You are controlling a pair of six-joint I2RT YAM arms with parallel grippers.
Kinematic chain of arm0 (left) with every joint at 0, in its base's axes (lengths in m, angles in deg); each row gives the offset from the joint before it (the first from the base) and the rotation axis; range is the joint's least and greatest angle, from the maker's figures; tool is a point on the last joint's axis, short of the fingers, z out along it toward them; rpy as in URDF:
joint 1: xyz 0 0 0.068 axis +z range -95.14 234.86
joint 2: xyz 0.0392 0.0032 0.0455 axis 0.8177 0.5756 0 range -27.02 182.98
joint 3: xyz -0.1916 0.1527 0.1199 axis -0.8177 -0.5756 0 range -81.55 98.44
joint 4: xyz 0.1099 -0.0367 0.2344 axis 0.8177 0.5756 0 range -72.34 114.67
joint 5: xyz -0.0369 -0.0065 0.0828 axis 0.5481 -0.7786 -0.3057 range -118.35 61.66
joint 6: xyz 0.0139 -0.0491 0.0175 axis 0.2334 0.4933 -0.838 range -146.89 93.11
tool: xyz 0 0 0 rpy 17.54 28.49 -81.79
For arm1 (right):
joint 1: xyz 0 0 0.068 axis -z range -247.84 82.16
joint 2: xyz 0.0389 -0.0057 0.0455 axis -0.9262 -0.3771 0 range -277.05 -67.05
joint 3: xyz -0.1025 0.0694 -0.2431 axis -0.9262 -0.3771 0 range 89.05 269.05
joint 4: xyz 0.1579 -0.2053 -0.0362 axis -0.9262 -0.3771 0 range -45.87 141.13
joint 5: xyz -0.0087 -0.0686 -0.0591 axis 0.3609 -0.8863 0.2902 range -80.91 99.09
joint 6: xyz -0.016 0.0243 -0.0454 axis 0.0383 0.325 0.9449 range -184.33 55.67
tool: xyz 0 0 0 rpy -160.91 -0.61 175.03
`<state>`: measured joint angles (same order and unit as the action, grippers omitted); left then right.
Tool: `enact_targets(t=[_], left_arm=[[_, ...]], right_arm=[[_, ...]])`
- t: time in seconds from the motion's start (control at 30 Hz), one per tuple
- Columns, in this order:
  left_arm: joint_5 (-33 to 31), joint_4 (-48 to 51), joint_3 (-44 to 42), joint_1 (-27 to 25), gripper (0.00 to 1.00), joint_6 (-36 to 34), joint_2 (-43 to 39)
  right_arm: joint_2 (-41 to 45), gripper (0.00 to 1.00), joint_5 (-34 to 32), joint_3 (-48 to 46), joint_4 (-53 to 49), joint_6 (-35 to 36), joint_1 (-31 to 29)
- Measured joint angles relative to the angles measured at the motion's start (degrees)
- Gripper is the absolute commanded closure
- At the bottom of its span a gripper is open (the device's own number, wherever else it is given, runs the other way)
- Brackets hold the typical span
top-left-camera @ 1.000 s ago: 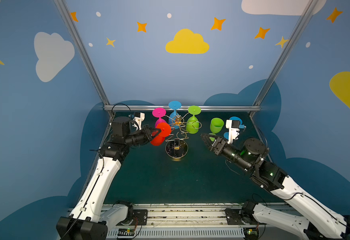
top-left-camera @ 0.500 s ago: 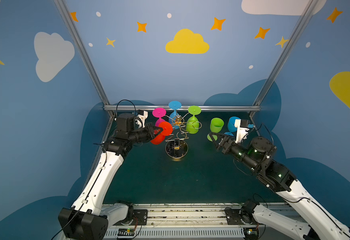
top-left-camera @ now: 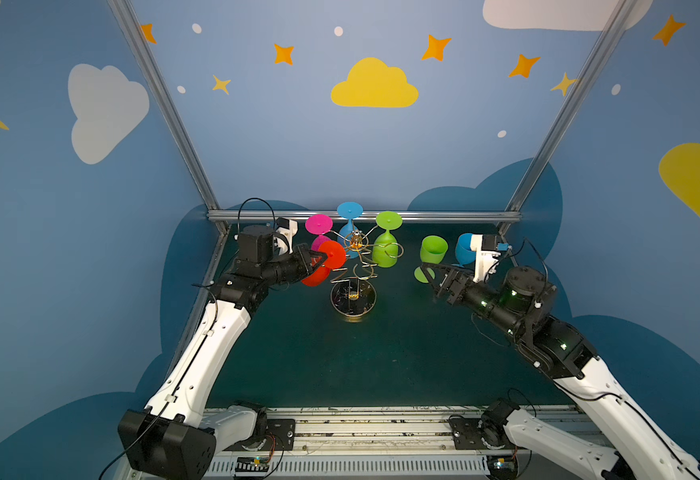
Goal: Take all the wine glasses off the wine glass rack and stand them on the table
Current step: 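Lift the red glass up off the rack hook with the left gripper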
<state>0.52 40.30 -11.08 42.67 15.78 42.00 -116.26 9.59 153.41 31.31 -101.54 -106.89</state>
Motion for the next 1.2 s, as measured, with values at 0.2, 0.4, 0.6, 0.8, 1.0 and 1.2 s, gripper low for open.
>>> enact_targets(t=[0.2, 0.4, 0.6, 0.8, 1.0, 1.2], left_arm=[[-0.61, -1.14, 1.09, 0.00, 0.97, 0.39, -0.02], [-0.35, -2.08, 1.09, -0.02, 0.97, 1.27, 0.13], [-0.22, -2.54, 1.60, -0.20, 0.97, 1.44, 1.90], [-0.70, -2.51, 2.91, -0.35, 0.97, 1.36, 3.04], [-1.90, -2.56, 3.72, -0.42, 0.97, 1.22, 3.02], [-3.15, -2.54, 3.78, -0.50, 0.97, 1.09, 3.32]], right_arm=[[0.09, 0.23, 0.72, 0.24, -0.70, 0.02, 0.72], [0.66, 0.23, 0.87, 0.24, -1.16, 0.04, 1.25], [1.57, 0.23, 0.85, 0.24, -1.49, 0.04, 1.55], [2.16, 0.23, 0.85, 0.24, -1.53, 0.02, 1.68], [2.73, 0.23, 0.83, 0.24, -1.70, 0.02, 1.88], [3.50, 0.23, 0.79, 0.24, -2.21, 0.02, 1.90]])
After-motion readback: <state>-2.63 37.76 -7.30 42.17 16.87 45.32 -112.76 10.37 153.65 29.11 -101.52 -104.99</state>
